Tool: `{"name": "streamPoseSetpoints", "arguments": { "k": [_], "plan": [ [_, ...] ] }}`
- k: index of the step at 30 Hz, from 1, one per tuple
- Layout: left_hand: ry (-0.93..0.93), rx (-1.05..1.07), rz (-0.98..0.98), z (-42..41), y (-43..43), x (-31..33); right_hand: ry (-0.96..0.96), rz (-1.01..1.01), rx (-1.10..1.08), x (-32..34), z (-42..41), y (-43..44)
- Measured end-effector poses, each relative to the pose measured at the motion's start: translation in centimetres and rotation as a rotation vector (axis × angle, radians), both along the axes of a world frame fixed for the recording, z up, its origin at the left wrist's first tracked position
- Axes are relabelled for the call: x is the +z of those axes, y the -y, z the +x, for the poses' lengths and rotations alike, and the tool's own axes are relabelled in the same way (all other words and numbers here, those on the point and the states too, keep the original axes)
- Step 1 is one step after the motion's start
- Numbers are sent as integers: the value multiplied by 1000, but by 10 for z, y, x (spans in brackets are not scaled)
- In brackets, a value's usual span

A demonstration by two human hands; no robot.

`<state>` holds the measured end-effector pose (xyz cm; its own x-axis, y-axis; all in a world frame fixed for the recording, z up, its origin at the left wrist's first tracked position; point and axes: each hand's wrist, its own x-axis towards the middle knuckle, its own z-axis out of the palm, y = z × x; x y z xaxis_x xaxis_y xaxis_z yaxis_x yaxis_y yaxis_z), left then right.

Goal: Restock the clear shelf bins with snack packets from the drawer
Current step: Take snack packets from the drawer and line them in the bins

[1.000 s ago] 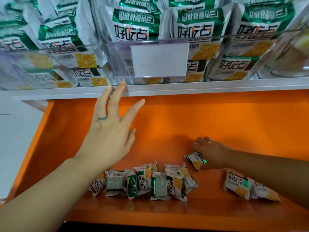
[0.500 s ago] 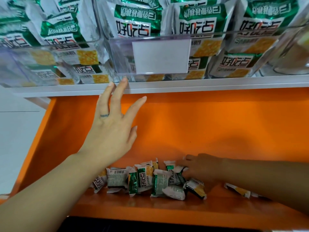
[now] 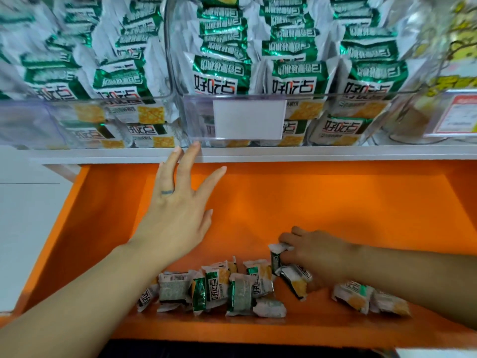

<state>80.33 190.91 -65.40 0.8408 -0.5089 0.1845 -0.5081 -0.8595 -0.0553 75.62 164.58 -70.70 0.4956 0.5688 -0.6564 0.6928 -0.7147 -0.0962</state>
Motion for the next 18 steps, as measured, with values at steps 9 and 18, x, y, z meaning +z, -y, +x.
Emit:
{"name": "streamPoseSetpoints", "arguments": {
  "k": [9,18],
  "plan": [
    [-260,46,91,-7,3,39,336,163,-218,134,-6,-23],
    [-349,7,-176,-3,-17,90,550,413,-434,235,-27,-47]
  ]
}}
